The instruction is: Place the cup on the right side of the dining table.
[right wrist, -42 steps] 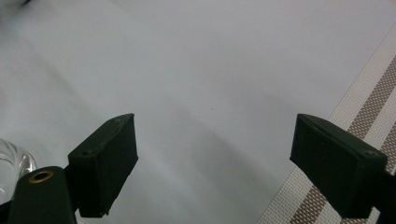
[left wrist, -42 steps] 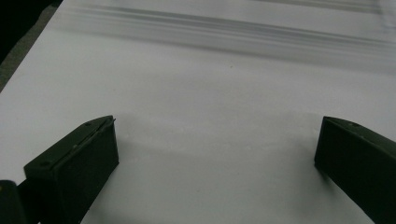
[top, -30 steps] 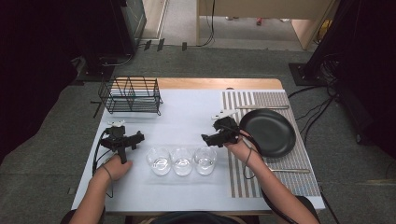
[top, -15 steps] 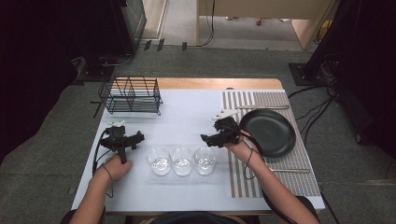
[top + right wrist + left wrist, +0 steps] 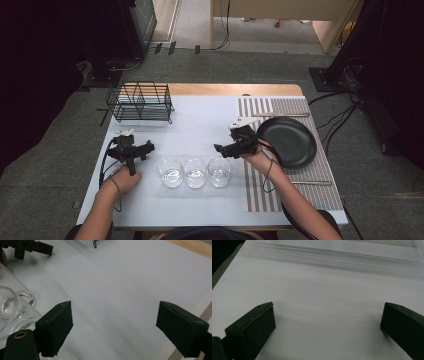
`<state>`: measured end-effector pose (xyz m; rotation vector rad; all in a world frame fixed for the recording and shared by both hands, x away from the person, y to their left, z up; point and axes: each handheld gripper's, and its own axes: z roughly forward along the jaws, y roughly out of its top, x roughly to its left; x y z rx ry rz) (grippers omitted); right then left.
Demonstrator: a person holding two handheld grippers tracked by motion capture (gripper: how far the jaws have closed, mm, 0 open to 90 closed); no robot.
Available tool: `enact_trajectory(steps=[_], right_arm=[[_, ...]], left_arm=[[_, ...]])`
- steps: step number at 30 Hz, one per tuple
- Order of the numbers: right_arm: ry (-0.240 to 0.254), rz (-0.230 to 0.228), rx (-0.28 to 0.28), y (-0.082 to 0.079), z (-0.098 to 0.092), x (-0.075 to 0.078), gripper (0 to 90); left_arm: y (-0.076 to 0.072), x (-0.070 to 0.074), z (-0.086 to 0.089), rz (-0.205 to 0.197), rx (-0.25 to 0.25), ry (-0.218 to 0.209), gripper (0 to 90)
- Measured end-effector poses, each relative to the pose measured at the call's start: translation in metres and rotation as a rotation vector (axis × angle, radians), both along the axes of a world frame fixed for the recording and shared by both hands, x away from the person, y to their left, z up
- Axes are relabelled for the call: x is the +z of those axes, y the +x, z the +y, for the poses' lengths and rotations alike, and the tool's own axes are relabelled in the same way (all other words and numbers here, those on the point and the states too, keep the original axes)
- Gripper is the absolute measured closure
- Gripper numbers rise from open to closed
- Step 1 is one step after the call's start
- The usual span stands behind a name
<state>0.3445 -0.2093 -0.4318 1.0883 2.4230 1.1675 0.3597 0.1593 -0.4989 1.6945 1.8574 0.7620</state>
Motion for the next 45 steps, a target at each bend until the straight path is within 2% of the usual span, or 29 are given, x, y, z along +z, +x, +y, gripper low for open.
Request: enact_trajectory(steps=[1, 4, 5, 9, 15, 24, 30, 42, 45], right_arm=[[0.009, 0.008, 0.009, 0.0, 0.0, 0.0, 12.6], [0.016, 0.04, 0.056, -0.002, 0.002, 0.0, 0.7], [0.012, 0.035, 0.069, -0.003, 0.003, -0.001, 0.0], [0.014, 0.02, 0.102, -0.006, 0.007, 0.001, 0.0], [0.019, 0.028, 0.115, -0.008, 0.007, 0.002, 0.0], [0.028, 0.017, 0.149, -0.012, 0.009, 0.005, 0.0], [0.015, -0.001, 0.219, -0.018, 0.012, 0.004, 0.0], [0.045, 0.008, 0.245, -0.02, 0.013, 0.006, 0.0], [0.027, 0.0, 0.269, -0.022, 0.015, 0.005, 0.0]], left_arm=[[0.0, 0.0, 0.0, 0.0, 0.0, 0.0, 0.0], [0.0, 0.0, 0.0, -0.001, 0.0, -0.001, 0.0], [0.0, 0.0, 0.0, -0.001, 0.0, 0.0, 0.0], [0.0, 0.0, 0.0, -0.001, 0.0, 0.0, 0.0], [0.0, 0.0, 0.0, 0.0, 0.0, -0.001, 0.0], [0.0, 0.0, 0.0, 0.0, 0.0, 0.0, 0.0], [0.0, 0.0, 0.0, 0.0, 0.0, 0.0, 0.0], [0.0, 0.0, 0.0, -0.002, 0.001, -0.001, 0.0], [0.0, 0.0, 0.0, -0.002, 0.001, -0.001, 0.0]])
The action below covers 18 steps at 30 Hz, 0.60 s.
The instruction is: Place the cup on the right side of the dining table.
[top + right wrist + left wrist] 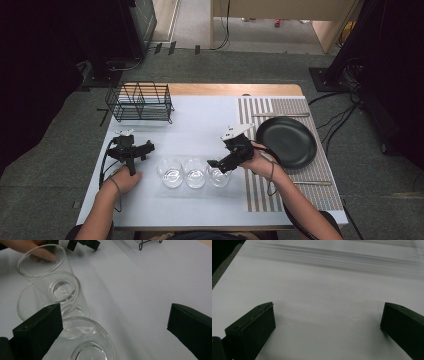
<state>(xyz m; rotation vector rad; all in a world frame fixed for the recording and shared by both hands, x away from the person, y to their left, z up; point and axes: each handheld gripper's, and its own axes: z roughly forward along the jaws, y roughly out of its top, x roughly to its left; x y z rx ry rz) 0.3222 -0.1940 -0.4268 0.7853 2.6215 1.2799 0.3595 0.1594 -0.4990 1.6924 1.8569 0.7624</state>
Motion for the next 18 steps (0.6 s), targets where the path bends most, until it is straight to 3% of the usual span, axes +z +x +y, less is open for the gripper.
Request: enact_trajectory(steps=[8, 18], right_arm=[[-0.025, 0.001, 0.052, -0.0037, 0.0061, -0.0053, 0.1], [-0.006, 0.02, 0.083, -0.0057, 0.0073, -0.0039, 0.1]], left_arm=[[0.0, 0.0, 0.0, 0.0, 0.0, 0.0, 0.0], [0.0, 0.0, 0.0, 0.001, 0.0, 0.0, 0.0]])
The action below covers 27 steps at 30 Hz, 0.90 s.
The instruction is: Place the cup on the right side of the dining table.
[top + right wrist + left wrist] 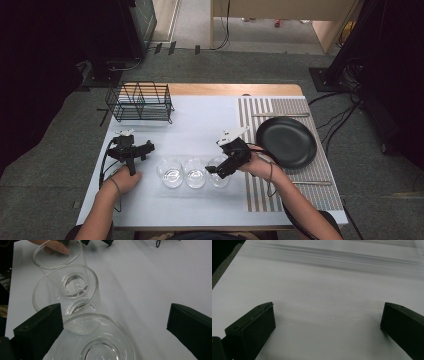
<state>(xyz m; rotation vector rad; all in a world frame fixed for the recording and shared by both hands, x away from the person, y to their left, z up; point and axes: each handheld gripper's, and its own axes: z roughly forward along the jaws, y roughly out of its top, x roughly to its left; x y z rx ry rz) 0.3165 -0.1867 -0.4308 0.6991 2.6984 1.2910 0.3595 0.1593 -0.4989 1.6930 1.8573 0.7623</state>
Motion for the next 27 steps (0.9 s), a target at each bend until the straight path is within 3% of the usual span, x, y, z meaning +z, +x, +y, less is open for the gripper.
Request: enact_trajectory(steps=[14, 27], right_arm=[[-0.01, 0.006, 0.096, -0.006, 0.007, -0.006, 2.5], [-0.107, 0.027, 0.175, -0.012, 0.014, -0.014, 4.9]], left_arm=[[0.0, 0.0, 0.0, -0.001, 0.0, 0.0, 0.0], [0.0, 0.0, 0.0, 0.0, 0.0, 0.0, 0.0]])
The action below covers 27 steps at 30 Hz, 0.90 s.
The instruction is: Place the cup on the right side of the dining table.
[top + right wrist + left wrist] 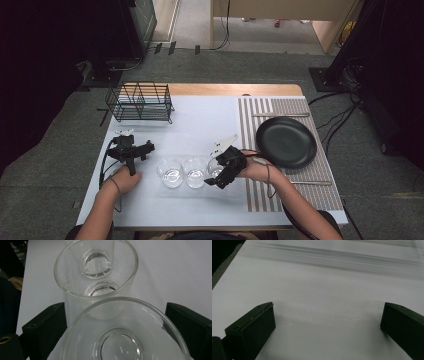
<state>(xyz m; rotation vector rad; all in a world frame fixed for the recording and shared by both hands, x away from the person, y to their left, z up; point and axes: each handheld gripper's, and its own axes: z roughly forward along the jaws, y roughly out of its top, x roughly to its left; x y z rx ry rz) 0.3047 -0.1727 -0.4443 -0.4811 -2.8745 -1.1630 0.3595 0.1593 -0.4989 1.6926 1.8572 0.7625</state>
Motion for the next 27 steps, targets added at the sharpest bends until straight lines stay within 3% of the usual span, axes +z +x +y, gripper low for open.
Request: enact_trajectory(steps=[8, 27], right_arm=[[-0.051, -0.001, 0.015, -0.0018, 0.0032, -0.0046, 5.2], [-0.056, -0.011, 0.034, -0.001, -0.0009, -0.0065, 6.0]], left_arm=[[0.0, 0.0, 0.0, 0.0, 0.0, 0.0, 0.0], [0.0, 0.0, 0.0, 0.0, 0.0, 0.0, 0.0]])
